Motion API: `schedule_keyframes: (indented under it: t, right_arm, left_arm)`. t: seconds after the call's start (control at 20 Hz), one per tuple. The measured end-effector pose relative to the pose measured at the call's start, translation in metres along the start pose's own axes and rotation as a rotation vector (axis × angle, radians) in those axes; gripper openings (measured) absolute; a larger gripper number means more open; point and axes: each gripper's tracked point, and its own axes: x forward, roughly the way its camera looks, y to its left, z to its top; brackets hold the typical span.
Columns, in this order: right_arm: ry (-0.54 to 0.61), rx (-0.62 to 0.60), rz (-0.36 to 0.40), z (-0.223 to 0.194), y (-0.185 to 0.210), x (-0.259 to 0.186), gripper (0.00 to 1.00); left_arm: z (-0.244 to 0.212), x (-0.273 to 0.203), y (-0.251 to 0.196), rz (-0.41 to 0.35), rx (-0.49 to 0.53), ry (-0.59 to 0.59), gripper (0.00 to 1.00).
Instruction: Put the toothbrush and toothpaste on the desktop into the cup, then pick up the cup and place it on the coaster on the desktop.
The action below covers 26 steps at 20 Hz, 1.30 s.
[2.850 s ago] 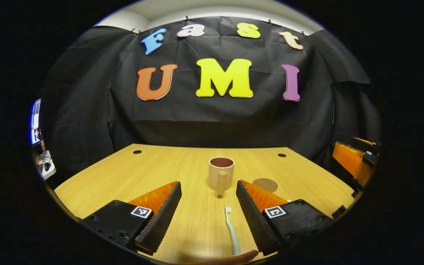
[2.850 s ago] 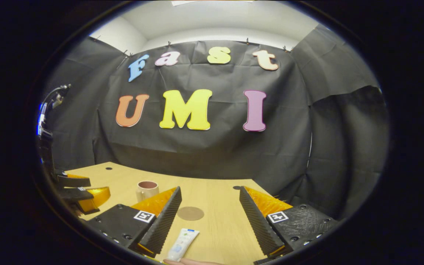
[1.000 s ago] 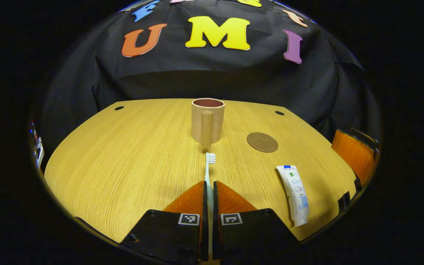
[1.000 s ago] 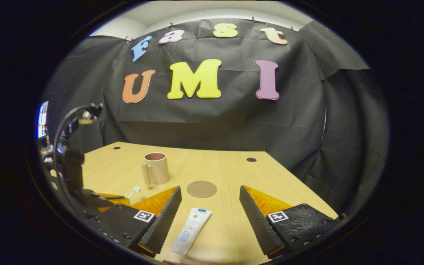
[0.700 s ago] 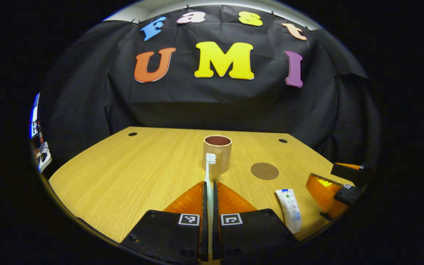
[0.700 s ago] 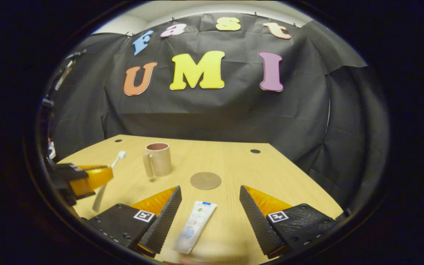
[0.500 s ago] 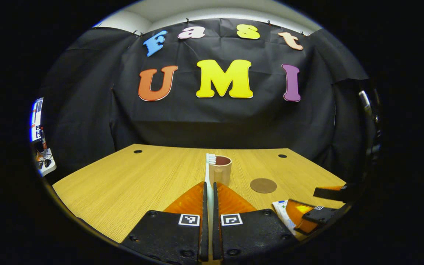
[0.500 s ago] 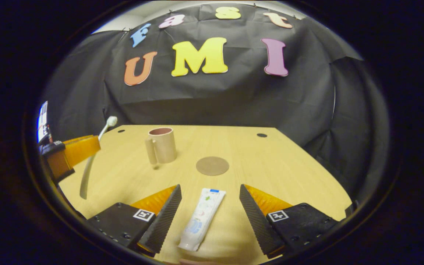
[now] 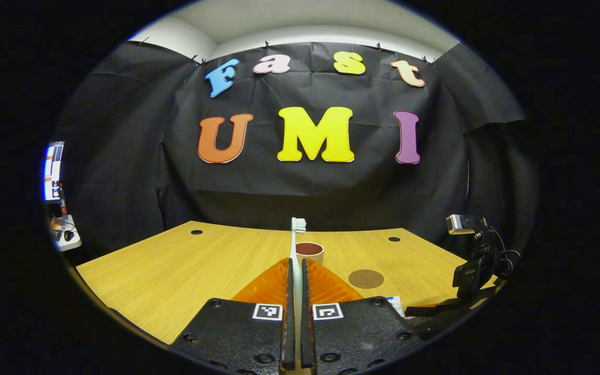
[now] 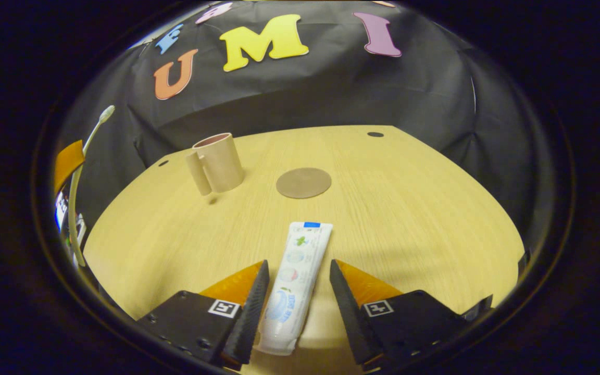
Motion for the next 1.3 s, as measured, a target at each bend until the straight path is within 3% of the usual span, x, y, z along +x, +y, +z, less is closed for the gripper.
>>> schedule_keyframes:
  t: [0.05, 0.15, 0.25, 0.4, 0.5, 0.65, 0.9, 1.3]
  right_arm:
    - [0.009, 0.001, -0.001, 0.0, 0.0, -0.001, 0.63]
    - [0.007, -0.004, 0.017, -0.001, 0.004, 0.003, 0.61]
    - [0.008, -0.021, 0.027, -0.002, 0.003, 0.0, 0.45]
    - [0.017, -0.058, 0.02, -0.005, 0.002, 0.0, 0.41]
    - [0.015, -0.064, 0.023, -0.003, 0.002, -0.001, 0.29]
    - [-0.039, -0.101, 0.033, 0.005, 0.004, -0.006, 0.23]
    - [-0.25, -0.135, 0.061, 0.051, 0.015, -0.032, 0.23]
    - [-0.67, -0.145, 0.127, 0.14, 0.05, -0.105, 0.22]
  left_arm:
    - [-0.003, 0.002, 0.0, -0.003, -0.005, 0.01, 0.07]
    - [-0.009, 0.004, 0.003, -0.004, -0.017, 0.03, 0.07]
    - [-0.01, 0.005, 0.003, 0.001, -0.022, 0.04, 0.07]
    - [-0.011, 0.008, 0.005, 0.006, -0.027, 0.043, 0.07]
    - [-0.012, 0.009, 0.006, 0.007, -0.028, 0.047, 0.07]
    - [-0.013, 0.012, 0.011, 0.015, -0.031, 0.049, 0.07]
    - [-0.003, 0.017, 0.022, 0.041, -0.02, 0.022, 0.07]
    - [-0.01, 0.021, 0.021, 0.01, -0.055, 0.06, 0.07]
